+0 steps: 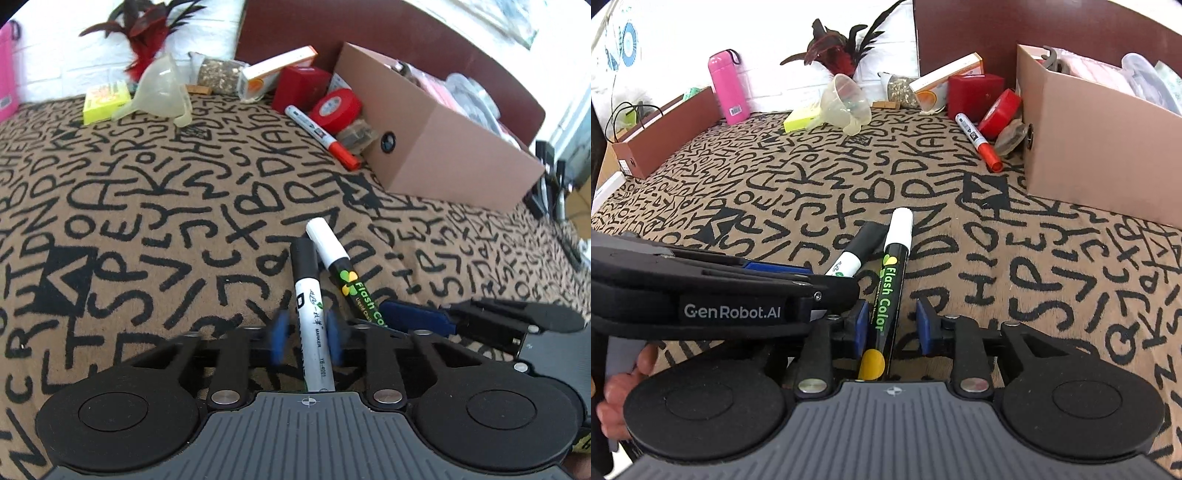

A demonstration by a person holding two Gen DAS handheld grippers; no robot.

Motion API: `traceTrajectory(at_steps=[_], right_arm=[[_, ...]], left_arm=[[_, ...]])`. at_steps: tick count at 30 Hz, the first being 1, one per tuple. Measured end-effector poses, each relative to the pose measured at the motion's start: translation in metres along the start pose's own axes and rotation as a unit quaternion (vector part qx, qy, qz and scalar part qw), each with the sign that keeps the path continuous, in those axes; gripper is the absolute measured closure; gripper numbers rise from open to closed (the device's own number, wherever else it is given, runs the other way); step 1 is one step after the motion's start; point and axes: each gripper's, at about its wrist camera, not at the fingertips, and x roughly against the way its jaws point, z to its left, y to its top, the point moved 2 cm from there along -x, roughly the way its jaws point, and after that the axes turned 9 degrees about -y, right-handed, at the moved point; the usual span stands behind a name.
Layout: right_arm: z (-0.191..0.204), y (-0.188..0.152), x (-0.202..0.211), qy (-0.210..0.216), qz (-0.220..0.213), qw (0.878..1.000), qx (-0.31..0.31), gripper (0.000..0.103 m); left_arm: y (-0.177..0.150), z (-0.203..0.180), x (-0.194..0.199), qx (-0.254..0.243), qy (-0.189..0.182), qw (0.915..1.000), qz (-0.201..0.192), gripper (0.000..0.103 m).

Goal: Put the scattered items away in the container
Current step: 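Lift the black and yellow-green markers with the left gripper toward the box, then lower the markers into the cardboard box and open the left gripper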

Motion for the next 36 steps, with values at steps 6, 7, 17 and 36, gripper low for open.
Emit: traceTrajectory(at_steps=[6, 7, 17, 36], right_arm=[[-0.003, -0.001, 0.001, 0.003, -0.006, 1.0, 0.006, 0.079], [-0.004, 0.0, 0.0, 0.003, -0.005, 1.0, 0.004, 0.079], [0.003, 0.005, -0.008, -0.009, -0.009, 0.999, 0.04, 0.078], [-0.038, -0.004, 0.025, 0.029, 0.002, 0.996, -0.085, 0.086]], left_arm=[[0.0, 0.012, 0.001, 0.025, -0.021, 0.9995, 0.006, 0.088], [0.0, 0.012, 0.0, 0.024, -0.018, 0.9995, 0.004, 0.088], [0.006, 0.011, -0.005, 0.007, -0.016, 0.9998, 0.012, 0.086], [0.007, -0.024, -0.001, 0.025, -0.061, 0.9978, 0.002, 0.092]])
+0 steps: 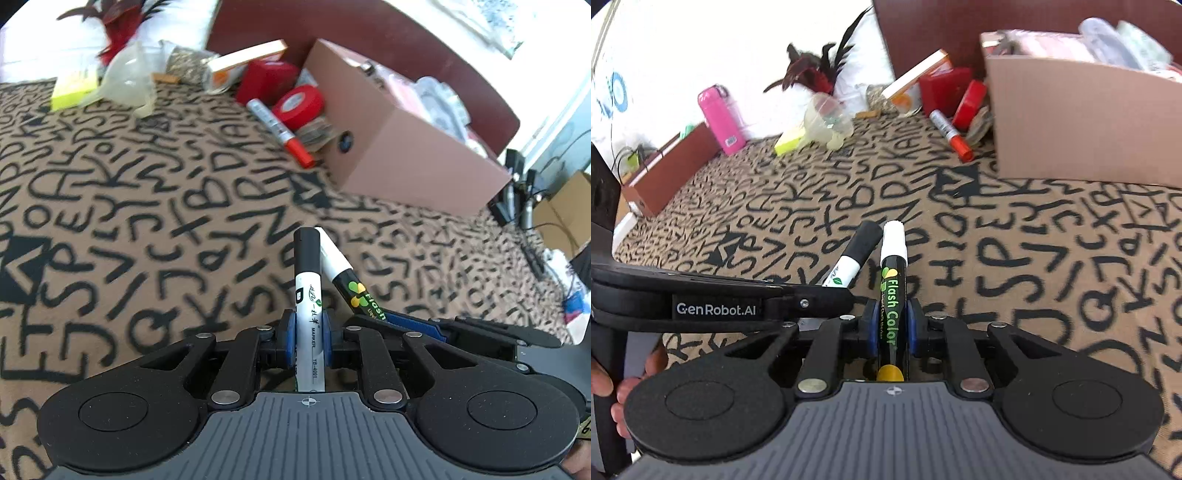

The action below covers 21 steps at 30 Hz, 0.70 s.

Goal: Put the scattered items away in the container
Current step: 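Lower the markers into the cardboard box and open the left gripper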

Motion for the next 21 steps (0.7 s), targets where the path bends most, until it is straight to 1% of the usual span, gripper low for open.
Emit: traceTrajectory(at_steps=[2, 5, 9, 11, 16, 21], right_arm=[[-0.008, 0.003, 0.006, -0.002, -0.008, 1.0, -0.009, 0.086], [-0.018, 0.007, 0.015, -0.008, -0.022, 1.0, -0.02, 0.086], [-0.03, 0.013, 0.027, -0.01, -0.041, 0.999, -0.032, 0.086], [-0.035, 0.019, 0.031, -0.017, -0.054, 0.998, -0.035, 0.086], [-0.053, 0.042, 0.047, -0.025, -0.094, 0.994, -0.045, 0.086], [-0.074, 0.069, 0.058, -0.05, -0.136, 0.988, -0.045, 0.086]], left_arm=[[0.004, -0.008, -0.002, -0.004, -0.007, 1.0, -0.002, 0.092], [0.011, -0.021, -0.005, -0.015, -0.007, 0.9998, -0.009, 0.092], [0.026, -0.039, -0.008, -0.027, -0.021, 0.9993, -0.016, 0.092], [0.038, -0.05, -0.008, -0.038, -0.028, 0.9986, -0.026, 0.092], [0.074, -0.083, -0.016, -0.053, -0.064, 0.9954, -0.046, 0.092], [0.107, -0.115, -0.033, -0.07, -0.076, 0.9924, -0.066, 0.092]])
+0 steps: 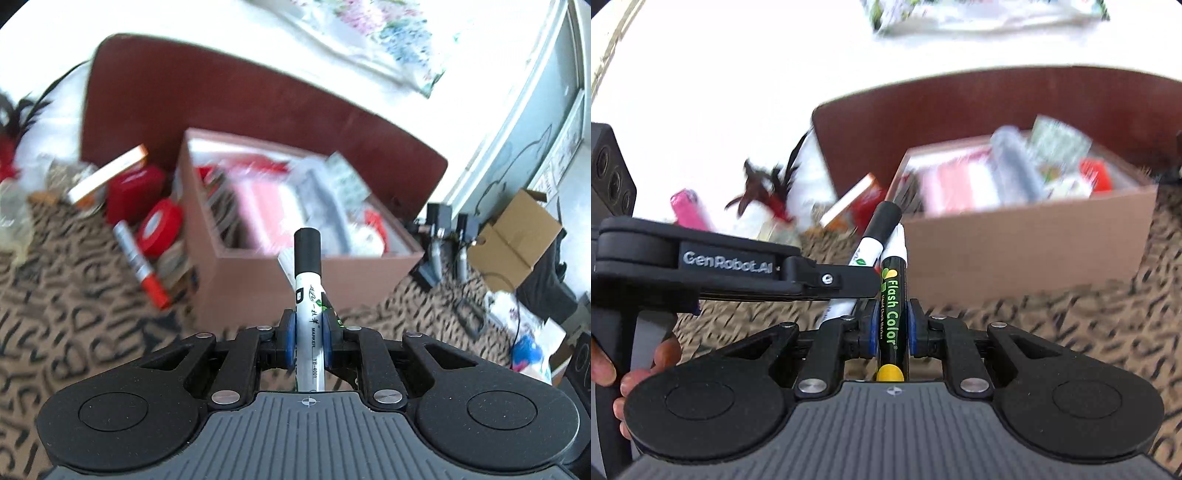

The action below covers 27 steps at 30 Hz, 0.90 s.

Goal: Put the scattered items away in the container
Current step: 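Lower the markers into the cardboard box and open the left gripper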

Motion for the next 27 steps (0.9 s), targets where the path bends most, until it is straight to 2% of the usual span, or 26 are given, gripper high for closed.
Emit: traceTrajectory(at_steps=[6, 14, 17, 20, 24, 25, 26, 27], right_arm=[[-0.028, 0.039, -0.01, -0.016, -0.036, 0.999, -0.021, 0.086], [-0.056, 0.085, -0.041, -0.044, -0.063, 0.997, -0.028, 0.085], [-0.064, 0.095, -0.056, -0.057, -0.066, 0.996, -0.029, 0.085], [-0.072, 0.098, -0.072, -0.088, -0.073, 0.993, -0.019, 0.085], [-0.088, 0.099, -0.094, -0.112, -0.063, 0.991, -0.026, 0.086], [-0.092, 0.099, -0.099, -0.115, -0.061, 0.991, -0.027, 0.086], [-0.094, 0.098, -0.104, -0.118, -0.059, 0.991, -0.028, 0.085], [-0.096, 0.097, -0.107, -0.118, -0.058, 0.991, -0.027, 0.085]], left_arm=[[0.043, -0.019, -0.03, -0.009, -0.014, 0.9997, -0.018, 0.092], [0.088, -0.024, -0.078, -0.018, -0.008, 0.9993, -0.032, 0.092], [0.097, -0.019, -0.096, -0.014, 0.003, 0.9992, -0.036, 0.092], [0.101, -0.004, -0.113, 0.005, 0.016, 0.9993, -0.033, 0.092], [0.103, 0.015, -0.134, 0.019, 0.035, 0.9989, -0.026, 0.091], [0.103, 0.019, -0.136, 0.022, 0.037, 0.9988, -0.026, 0.086], [0.102, 0.021, -0.138, 0.024, 0.035, 0.9987, -0.027, 0.068], [0.102, 0.022, -0.139, 0.025, 0.039, 0.9984, -0.031, 0.061]])
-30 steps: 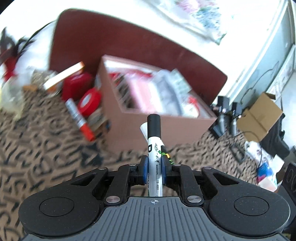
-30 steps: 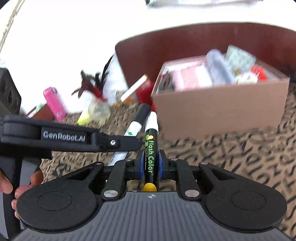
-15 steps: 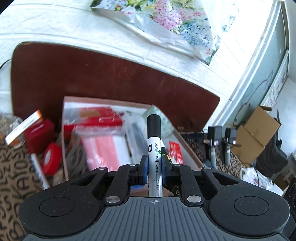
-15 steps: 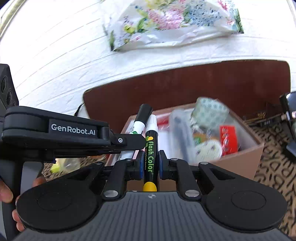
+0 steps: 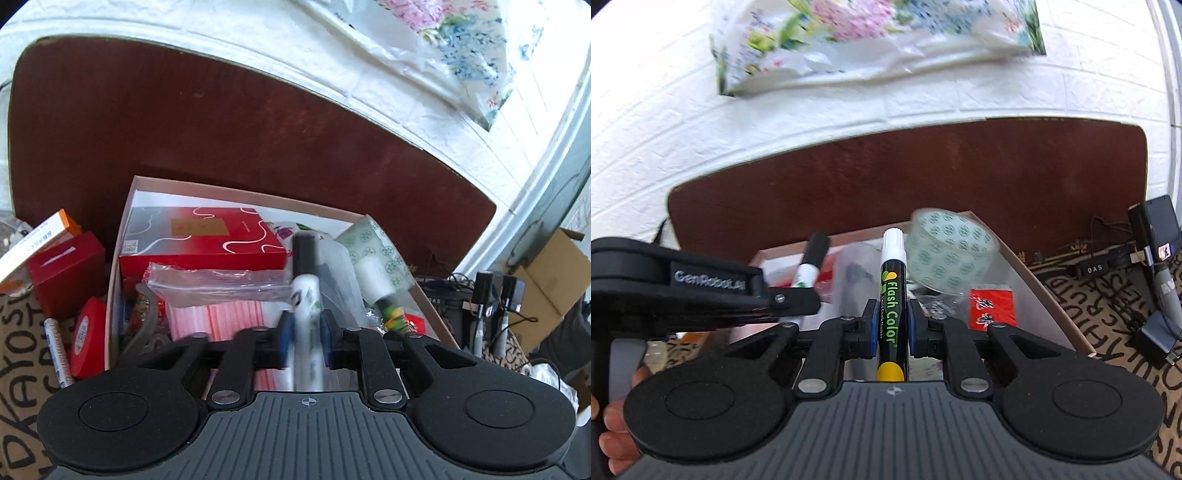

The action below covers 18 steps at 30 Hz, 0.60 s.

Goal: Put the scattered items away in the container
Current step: 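Lower the markers into the cardboard box and open the left gripper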

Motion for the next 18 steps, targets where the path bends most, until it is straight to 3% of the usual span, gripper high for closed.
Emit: traceTrajectory(at_steps=[2, 4, 5, 11, 13, 14, 18], right_arm=[[-0.001, -0.002, -0.004, 0.003, 0.0, 1.0, 0.002, 0.083], [-0.001, -0.003, -0.004, -0.001, -0.006, 1.0, 0.005, 0.071], [-0.001, -0.004, -0.004, -0.005, -0.009, 1.0, 0.007, 0.064], [-0.006, -0.01, 0.01, -0.01, -0.007, 1.0, 0.013, 0.065], [-0.008, -0.016, 0.016, -0.008, 0.0, 1.0, 0.024, 0.074], [-0.007, -0.018, 0.018, -0.006, 0.005, 0.999, 0.031, 0.083], [-0.005, -0.023, 0.016, 0.0, 0.026, 0.999, 0.046, 0.098]], left_arm=[[-0.001, -0.001, 0.002, -0.011, -0.012, 0.9998, -0.013, 0.028], [-0.001, -0.006, 0.006, -0.027, -0.01, 0.9994, -0.021, 0.017], [-0.001, -0.009, 0.008, -0.039, -0.001, 0.9989, -0.025, 0.016], [-0.011, -0.011, 0.011, -0.059, 0.007, 0.9982, -0.012, 0.014], [-0.014, -0.011, 0.014, -0.061, 0.011, 0.998, -0.014, 0.014], [-0.015, -0.011, 0.015, -0.061, 0.013, 0.9979, -0.014, 0.014], [-0.019, -0.013, 0.016, -0.065, 0.018, 0.9977, -0.009, 0.013]])
